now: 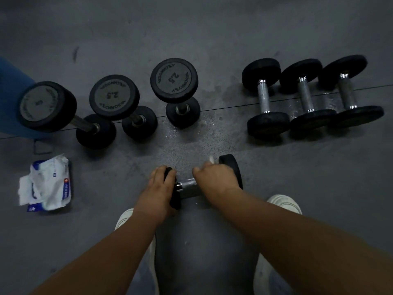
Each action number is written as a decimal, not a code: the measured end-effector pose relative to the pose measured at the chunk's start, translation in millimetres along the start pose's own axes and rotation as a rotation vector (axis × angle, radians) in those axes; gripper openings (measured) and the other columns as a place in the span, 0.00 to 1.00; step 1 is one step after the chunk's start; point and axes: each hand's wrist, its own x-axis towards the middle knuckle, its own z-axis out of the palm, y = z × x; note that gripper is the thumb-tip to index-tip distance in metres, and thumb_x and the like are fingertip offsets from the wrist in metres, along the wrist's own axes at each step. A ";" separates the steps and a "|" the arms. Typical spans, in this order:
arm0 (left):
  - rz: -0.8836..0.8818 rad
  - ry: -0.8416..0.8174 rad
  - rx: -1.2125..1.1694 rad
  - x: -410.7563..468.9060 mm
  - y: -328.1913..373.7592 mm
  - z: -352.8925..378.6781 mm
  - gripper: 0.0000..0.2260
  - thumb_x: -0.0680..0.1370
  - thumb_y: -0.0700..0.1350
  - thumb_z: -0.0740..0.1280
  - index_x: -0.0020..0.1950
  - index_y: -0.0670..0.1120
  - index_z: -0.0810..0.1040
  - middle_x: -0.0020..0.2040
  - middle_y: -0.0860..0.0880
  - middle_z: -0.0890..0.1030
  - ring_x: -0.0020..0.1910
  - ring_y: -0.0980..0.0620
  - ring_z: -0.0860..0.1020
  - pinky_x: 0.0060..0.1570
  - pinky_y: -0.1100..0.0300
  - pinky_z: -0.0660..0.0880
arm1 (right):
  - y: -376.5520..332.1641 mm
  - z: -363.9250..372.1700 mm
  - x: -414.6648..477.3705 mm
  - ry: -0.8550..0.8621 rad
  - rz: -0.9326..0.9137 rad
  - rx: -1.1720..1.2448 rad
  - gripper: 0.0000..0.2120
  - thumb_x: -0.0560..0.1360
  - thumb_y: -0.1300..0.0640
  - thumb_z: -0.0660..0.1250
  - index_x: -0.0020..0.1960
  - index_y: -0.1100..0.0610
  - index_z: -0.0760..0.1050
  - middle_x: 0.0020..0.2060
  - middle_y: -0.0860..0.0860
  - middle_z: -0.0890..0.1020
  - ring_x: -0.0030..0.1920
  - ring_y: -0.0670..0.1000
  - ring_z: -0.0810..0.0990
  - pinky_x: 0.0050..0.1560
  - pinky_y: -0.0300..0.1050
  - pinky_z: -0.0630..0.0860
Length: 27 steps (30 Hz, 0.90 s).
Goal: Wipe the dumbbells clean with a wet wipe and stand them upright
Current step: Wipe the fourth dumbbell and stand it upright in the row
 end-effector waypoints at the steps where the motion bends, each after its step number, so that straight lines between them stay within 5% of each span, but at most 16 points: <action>1: 0.003 0.002 0.004 -0.4 -0.2 0.4 0.48 0.60 0.47 0.80 0.76 0.47 0.61 0.75 0.46 0.56 0.76 0.44 0.56 0.61 0.46 0.75 | 6.0 -0.9 3.1 0.029 0.011 0.006 0.15 0.79 0.65 0.58 0.65 0.60 0.70 0.65 0.62 0.72 0.57 0.60 0.78 0.45 0.50 0.74; 5: 0.015 -0.005 0.005 0.1 1.0 -0.3 0.49 0.59 0.46 0.80 0.76 0.47 0.61 0.75 0.45 0.56 0.75 0.44 0.57 0.61 0.46 0.75 | 4.9 4.6 -0.9 -0.031 0.186 0.156 0.20 0.79 0.67 0.58 0.70 0.63 0.66 0.73 0.66 0.60 0.59 0.60 0.78 0.52 0.52 0.77; 10: 0.018 0.001 0.009 1.1 -0.4 -0.7 0.49 0.59 0.47 0.80 0.76 0.46 0.62 0.75 0.45 0.57 0.74 0.44 0.58 0.63 0.49 0.74 | -28.6 50.4 -31.6 -0.052 0.371 0.388 0.37 0.79 0.64 0.57 0.79 0.59 0.38 0.78 0.57 0.36 0.54 0.55 0.80 0.46 0.45 0.75; 16: 0.016 -0.008 0.019 2.1 -1.7 0.4 0.48 0.60 0.47 0.80 0.76 0.47 0.60 0.75 0.45 0.54 0.75 0.44 0.56 0.64 0.46 0.73 | -39.0 78.6 -51.2 0.039 0.433 0.536 0.43 0.75 0.65 0.59 0.79 0.52 0.33 0.74 0.47 0.27 0.52 0.52 0.78 0.49 0.45 0.77; 27: 0.023 0.016 0.012 1.8 -5.3 6.3 0.47 0.60 0.47 0.80 0.75 0.47 0.62 0.75 0.45 0.56 0.75 0.44 0.58 0.60 0.46 0.76 | -35.4 90.7 -16.5 0.257 0.424 0.762 0.43 0.73 0.70 0.63 0.80 0.53 0.44 0.77 0.45 0.37 0.67 0.55 0.70 0.64 0.43 0.72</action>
